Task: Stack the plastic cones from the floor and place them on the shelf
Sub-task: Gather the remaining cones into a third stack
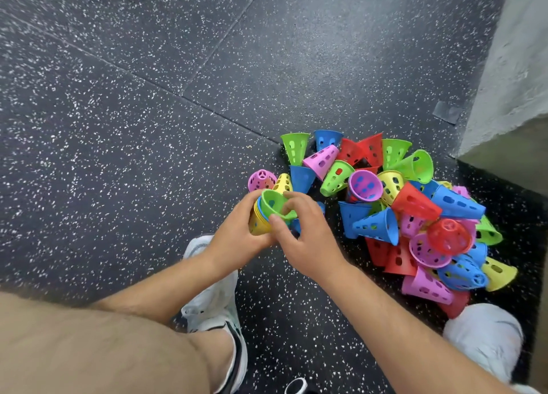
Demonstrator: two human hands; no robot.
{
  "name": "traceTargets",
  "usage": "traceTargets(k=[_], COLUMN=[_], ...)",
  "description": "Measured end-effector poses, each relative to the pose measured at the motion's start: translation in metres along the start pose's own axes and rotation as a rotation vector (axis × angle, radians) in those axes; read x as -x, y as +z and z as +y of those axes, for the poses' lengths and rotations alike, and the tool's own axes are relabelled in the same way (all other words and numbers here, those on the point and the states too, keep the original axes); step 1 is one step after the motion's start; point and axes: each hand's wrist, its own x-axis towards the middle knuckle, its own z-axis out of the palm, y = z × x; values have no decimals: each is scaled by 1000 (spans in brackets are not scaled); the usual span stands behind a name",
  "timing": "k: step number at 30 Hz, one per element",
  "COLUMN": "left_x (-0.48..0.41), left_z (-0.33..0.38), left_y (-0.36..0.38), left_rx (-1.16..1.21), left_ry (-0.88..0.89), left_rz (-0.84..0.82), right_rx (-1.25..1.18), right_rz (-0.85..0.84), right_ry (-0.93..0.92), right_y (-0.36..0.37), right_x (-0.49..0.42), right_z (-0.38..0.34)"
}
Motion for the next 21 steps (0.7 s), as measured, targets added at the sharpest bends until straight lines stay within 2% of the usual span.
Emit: traceTargets(k=[6, 9, 12, 21], left_x=[-1, -3, -5, -2], left_z=[-17, -24, -34, -60], left_y=[-11, -17, -20, -25], left_rx=[6, -11, -74, -85], left_ry=[-36, -38, -35, -86], left_rz=[42, 98, 120, 112], right_rx=[17, 68, 280, 852], right_rz=[-156, -102, -51, -288], right_ry=[29, 70, 77, -87], right_y=[11, 15, 16, 34], right_x=[-10, -30, -58, -124], right_z=[-1, 2, 11, 19])
